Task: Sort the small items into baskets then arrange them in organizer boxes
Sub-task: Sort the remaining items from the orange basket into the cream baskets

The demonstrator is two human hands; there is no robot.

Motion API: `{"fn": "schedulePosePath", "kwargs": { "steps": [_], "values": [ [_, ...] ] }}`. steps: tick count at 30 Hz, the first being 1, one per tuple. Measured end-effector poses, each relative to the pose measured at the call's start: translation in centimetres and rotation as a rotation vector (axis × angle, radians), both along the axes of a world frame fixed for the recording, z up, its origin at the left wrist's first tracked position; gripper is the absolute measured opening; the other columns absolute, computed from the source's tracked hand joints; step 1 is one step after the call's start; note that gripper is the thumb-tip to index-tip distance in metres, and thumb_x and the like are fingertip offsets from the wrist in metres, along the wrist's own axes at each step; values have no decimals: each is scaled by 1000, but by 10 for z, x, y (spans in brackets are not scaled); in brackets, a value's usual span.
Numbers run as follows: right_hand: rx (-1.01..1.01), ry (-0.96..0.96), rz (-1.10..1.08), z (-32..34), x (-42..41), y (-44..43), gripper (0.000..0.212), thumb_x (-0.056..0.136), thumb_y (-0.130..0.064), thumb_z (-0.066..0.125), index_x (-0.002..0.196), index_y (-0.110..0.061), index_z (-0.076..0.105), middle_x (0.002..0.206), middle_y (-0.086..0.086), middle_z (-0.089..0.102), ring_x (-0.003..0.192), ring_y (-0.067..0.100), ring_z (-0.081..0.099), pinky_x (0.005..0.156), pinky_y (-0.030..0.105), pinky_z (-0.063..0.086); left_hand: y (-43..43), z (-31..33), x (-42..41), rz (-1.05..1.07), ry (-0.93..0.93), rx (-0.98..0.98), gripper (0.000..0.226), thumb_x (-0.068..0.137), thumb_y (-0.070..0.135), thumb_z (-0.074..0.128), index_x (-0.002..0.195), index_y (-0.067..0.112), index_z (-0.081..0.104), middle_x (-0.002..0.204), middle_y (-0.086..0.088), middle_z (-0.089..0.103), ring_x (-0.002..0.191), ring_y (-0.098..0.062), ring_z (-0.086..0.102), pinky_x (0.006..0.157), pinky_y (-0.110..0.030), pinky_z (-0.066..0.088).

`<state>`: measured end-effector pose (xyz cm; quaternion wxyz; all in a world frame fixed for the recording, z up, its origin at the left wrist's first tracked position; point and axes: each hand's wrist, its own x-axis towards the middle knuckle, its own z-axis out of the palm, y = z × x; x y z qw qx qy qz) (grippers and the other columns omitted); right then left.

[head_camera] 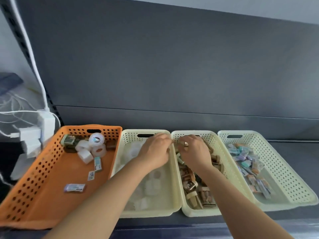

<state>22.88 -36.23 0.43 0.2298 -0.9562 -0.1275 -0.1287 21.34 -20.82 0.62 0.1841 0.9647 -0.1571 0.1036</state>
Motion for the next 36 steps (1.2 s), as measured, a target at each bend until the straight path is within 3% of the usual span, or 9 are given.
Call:
{"fn": "schedulePosePath", "kwargs": {
  "steps": [7, 11, 17, 20, 22, 26, 29, 32, 36],
  "values": [
    [-4, -61, 313, 13, -5, 102, 26, 88, -29, 61, 112, -20, 68, 111, -2, 65, 108, 20, 53, 86, 28, 39, 109, 6, -31, 355, -12, 111, 31, 90, 17, 52, 118, 22, 63, 120, 4, 55, 118, -18, 45, 89, -36, 45],
    [-86, -16, 486, 14, -11, 166, 24, 88, -25, 57, 109, -21, 69, 107, -1, 66, 107, 20, 52, 87, 32, 44, 168, -1, -54, 514, 22, 158, 33, 89, 16, 55, 120, 20, 62, 120, 3, 56, 113, -19, 49, 88, -35, 48],
    [-327, 147, 552, 1, -7, 236, 23, 91, -24, 51, 108, -13, 62, 115, 7, 58, 110, 25, 53, 86, 37, 50, 214, -30, -71, 437, 210, 221, 56, 83, 1, 58, 132, 28, 54, 137, 5, 46, 123, -19, 45, 92, -31, 48],
    [-432, 163, 479, -7, -2, 258, 32, 93, -20, 51, 123, -12, 57, 126, 9, 48, 115, 28, 50, 86, 39, 51, 225, -34, -68, 443, 189, 191, 39, 85, 5, 57, 118, 25, 60, 117, 1, 48, 113, -21, 46, 79, -32, 48],
    [-436, 150, 431, -11, 1, 268, 33, 91, -16, 51, 123, -11, 58, 126, 11, 48, 115, 29, 48, 83, 38, 49, 232, -37, -66, 478, 180, 168, 27, 86, 12, 57, 112, 21, 59, 112, 0, 50, 109, -22, 49, 80, -35, 49],
    [-384, 100, 389, -18, 9, 278, 28, 87, -16, 52, 112, -11, 64, 116, 9, 55, 111, 29, 51, 78, 35, 48, 246, -39, -65, 547, 241, 9, 22, 85, 34, 60, 104, 26, 56, 106, 4, 63, 95, -19, 60, 78, -40, 52],
    [-241, 78, 382, -19, 10, 275, 25, 86, -25, 52, 100, -10, 66, 109, 8, 56, 104, 26, 53, 72, 32, 46, 250, -35, -66, 623, 285, -119, 19, 81, 36, 67, 93, 28, 55, 95, 7, 63, 86, -17, 60, 74, -38, 52],
    [-76, 21, 356, -11, 9, 262, 23, 81, -29, 57, 85, -7, 64, 93, 6, 54, 90, 23, 53, 64, 28, 40, 242, -24, -61, 684, 185, -332, 17, 81, 30, 71, 91, 27, 57, 88, 11, 60, 80, -11, 58, 67, -33, 51],
    [60, -17, 243, 9, 15, 228, 22, 79, -30, 61, 85, -9, 65, 85, -1, 48, 78, 18, 46, 61, 27, 35, 204, 1, -48, 599, -7, -521, 24, 74, 36, 77, 86, 30, 57, 77, 20, 55, 71, 2, 51, 56, -21, 38]
  ]
}}
